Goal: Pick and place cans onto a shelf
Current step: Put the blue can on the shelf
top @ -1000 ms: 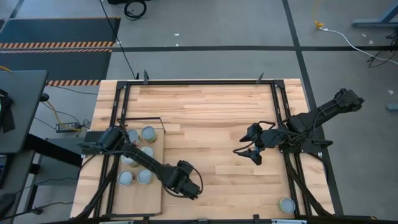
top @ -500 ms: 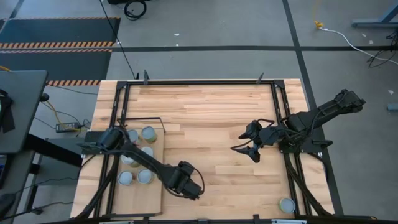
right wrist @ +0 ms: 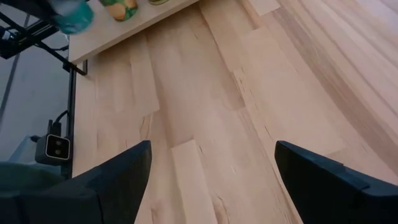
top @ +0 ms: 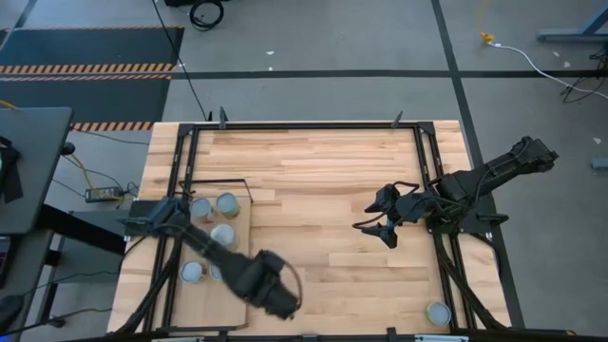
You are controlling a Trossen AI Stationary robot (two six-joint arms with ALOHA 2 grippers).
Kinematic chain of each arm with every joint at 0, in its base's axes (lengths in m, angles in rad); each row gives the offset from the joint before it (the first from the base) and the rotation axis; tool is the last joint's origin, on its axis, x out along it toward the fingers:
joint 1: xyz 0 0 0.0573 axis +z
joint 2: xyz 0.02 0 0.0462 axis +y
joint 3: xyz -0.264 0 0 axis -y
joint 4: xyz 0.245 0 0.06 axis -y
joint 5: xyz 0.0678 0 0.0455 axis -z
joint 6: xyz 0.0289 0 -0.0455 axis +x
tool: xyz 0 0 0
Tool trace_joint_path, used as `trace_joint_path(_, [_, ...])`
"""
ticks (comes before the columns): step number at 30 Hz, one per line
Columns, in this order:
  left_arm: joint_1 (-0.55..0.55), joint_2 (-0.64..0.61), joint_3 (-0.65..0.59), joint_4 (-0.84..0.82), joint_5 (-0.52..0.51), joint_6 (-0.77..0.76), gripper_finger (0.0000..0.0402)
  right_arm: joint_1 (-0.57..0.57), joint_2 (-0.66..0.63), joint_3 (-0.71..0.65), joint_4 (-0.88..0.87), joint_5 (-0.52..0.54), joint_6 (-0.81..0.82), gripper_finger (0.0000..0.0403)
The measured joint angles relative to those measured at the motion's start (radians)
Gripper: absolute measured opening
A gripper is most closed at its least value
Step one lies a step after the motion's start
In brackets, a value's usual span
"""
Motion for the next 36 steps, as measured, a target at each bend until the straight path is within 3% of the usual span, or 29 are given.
trace_joint_path(7, [-0.123, -0.002, -0.02, -0.067, 0.044, -0.224, 0.0009, 0.0, 0.0, 0.0, -0.001, -0.002, -0.006, 0.0347])
trace_joint_path(12, [-0.189, -0.081, -0.106, -0.054, 0.018, -0.41, 0.0009, -0.001, 0.0, 0.0, -0.008, -0.004, 0.024, 0.0347])
trace_joint_path(17, [-0.258, -0.221, -0.265, -0.028, -0.039, -0.61, 0.0009, 0.004, 0.0, 0.0, -0.01, -0.034, 0.053, 0.0347])
trace_joint_path(21, [-0.314, -0.356, -0.457, 0.095, -0.052, -0.74, 0.0009, 0.017, 0.0, 0.0, -0.01, -0.035, 0.082, 0.0347])
trace_joint_path(28, [-0.333, -0.469, -0.745, 0.376, -0.009, -0.77, 0.0009, 0.03, 0.0, 0.0, -0.01, -0.022, 0.104, 0.0347])
trace_joint_path(36, [-0.356, -0.479, -0.892, 0.503, 0.102, -0.769, 0.0009, 0.029, 0.0, 0.0, -0.017, -0.021, 0.107, 0.0347])
